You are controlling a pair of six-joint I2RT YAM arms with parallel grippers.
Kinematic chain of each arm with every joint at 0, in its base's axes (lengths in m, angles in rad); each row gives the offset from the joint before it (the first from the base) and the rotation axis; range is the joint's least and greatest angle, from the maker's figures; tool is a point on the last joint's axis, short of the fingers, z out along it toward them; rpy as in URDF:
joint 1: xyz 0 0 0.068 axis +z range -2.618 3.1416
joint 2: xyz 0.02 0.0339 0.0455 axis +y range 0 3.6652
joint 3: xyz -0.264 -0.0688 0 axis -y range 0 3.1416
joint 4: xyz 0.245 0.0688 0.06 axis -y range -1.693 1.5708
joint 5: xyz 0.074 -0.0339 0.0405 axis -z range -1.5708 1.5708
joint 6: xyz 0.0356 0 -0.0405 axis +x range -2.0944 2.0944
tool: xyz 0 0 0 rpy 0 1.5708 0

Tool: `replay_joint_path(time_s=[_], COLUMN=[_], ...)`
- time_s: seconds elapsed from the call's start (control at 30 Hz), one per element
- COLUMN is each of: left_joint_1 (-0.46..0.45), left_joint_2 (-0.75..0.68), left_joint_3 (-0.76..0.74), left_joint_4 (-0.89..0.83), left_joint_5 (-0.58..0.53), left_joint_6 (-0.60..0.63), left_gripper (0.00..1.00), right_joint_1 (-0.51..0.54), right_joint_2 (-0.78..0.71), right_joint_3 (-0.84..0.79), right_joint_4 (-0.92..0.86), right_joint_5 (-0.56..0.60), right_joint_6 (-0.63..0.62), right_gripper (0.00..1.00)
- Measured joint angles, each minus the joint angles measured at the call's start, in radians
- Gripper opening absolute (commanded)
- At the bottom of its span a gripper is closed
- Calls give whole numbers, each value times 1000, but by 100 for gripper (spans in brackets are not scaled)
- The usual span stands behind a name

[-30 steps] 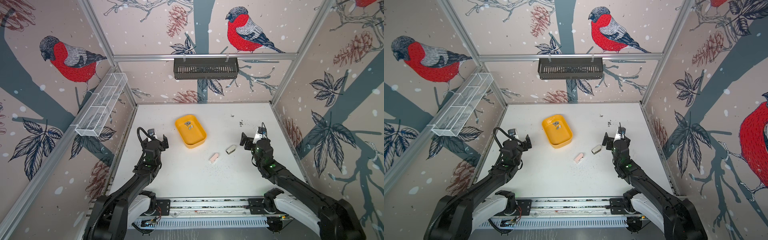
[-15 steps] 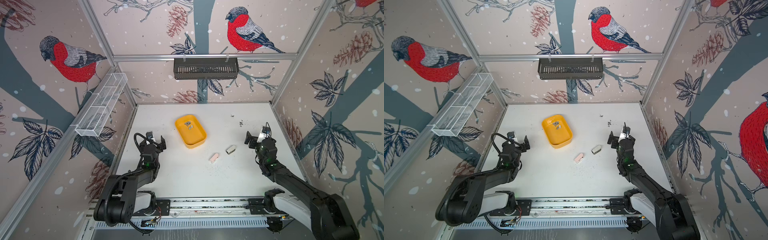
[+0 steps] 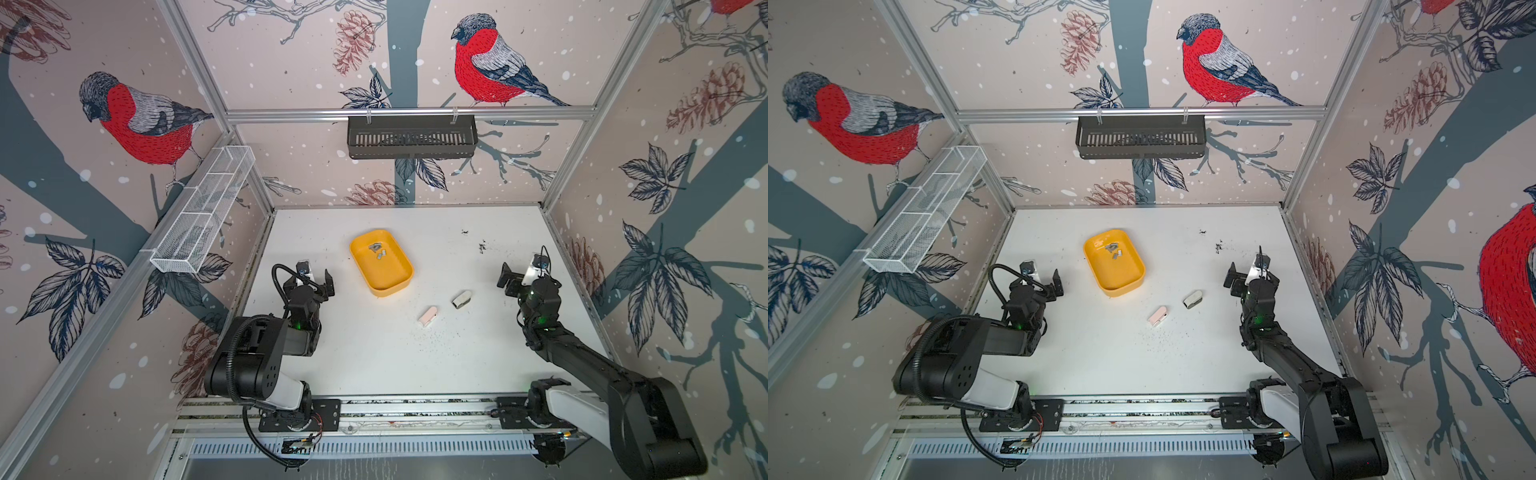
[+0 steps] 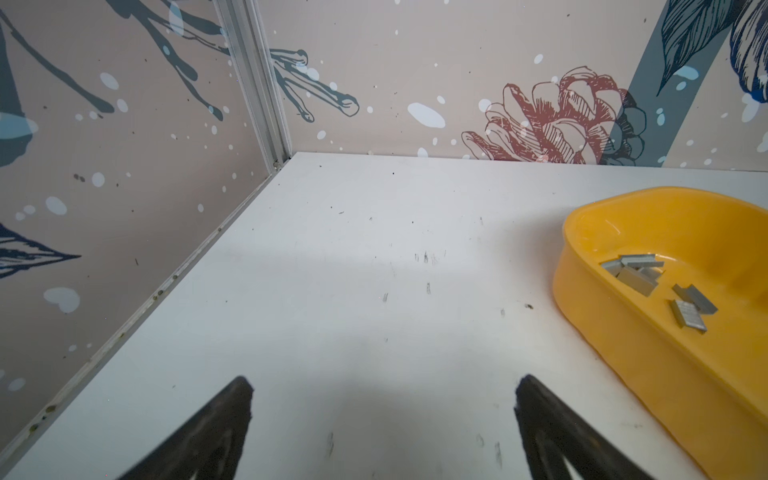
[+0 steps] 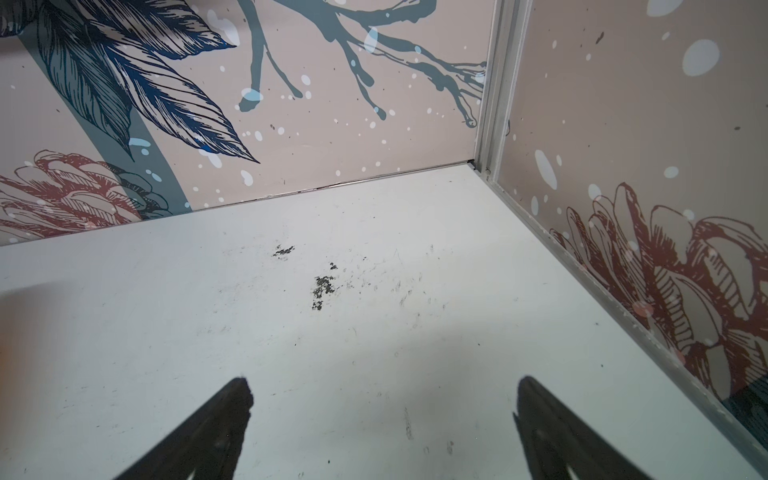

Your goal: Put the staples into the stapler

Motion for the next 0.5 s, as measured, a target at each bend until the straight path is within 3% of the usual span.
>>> replay_joint_path(time_s=[0.5], left_joint_1=[22], left_joint_2=[1], left_joint_3=[21], left_joint_4=[-44], left_joint_5=[53], left_joint_6=[-3], left_gripper=[98], right_joint_1=[-31], right_joint_2=[48], right_joint_3=[-69], right_joint_4=[158], right_joint_5=[-5], right_joint_6=[-53], right_gripper=[100])
